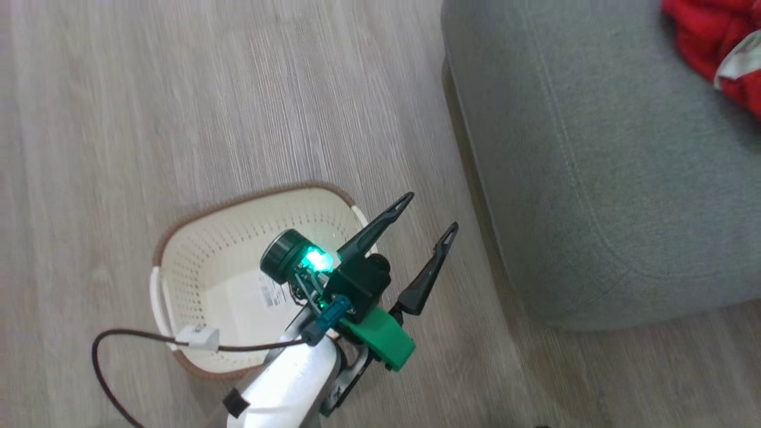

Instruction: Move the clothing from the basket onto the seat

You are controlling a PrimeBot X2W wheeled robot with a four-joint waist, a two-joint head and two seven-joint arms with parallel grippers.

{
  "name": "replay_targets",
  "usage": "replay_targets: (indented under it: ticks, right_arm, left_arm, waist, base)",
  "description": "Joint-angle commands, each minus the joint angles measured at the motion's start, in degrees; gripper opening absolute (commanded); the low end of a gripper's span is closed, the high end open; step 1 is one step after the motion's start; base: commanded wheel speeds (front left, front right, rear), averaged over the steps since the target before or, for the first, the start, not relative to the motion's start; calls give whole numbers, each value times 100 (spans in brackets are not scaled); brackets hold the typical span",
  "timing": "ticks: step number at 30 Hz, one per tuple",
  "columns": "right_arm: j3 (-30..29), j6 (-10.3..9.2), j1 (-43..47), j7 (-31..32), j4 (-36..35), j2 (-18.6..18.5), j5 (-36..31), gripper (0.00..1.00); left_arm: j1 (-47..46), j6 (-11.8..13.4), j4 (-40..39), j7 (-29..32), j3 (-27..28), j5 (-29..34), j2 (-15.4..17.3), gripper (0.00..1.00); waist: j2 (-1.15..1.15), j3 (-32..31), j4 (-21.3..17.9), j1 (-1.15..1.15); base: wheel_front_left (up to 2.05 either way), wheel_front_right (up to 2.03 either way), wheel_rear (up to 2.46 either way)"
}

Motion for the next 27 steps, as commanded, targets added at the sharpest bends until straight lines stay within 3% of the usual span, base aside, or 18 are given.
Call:
replay_targets:
  ticks: [1, 6, 15, 20, 27]
  right_arm:
    - [-213, -1, 241, -69, -402, -309, -10, 100]
    - [-1227, -1, 992, -75, -1631, -196, -154, 100]
    - [-2821, -1, 2983, -77, -3882, 1031, -666, 100]
    - [-3143, -1, 3737, -77, -4619, 1755, -691, 100]
    - [-3078, -1, 4483, -77, -4920, 2463, -710, 100]
  left_arm:
    - [40, 45, -257, -29, 178, -26, -19, 100]
    - [259, 144, -368, -29, 332, -103, -19, 100]
    - [648, 410, -633, -29, 957, -88, -19, 100]
    - [882, 562, -814, -29, 1377, -130, -19, 100]
    - [1156, 852, -1003, -29, 1947, -75, -19, 100]
  waist:
    - [0, -345, 79, 1]
    - [0, -695, 161, 1]
    - [0, -1284, 566, 1]
    - [0, -1540, 861, 1]
    - [0, -1728, 1239, 1]
  base:
    - [0, 0, 0]
    - [0, 0, 0]
    - [0, 0, 0]
    - [0, 0, 0]
    - [0, 0, 0]
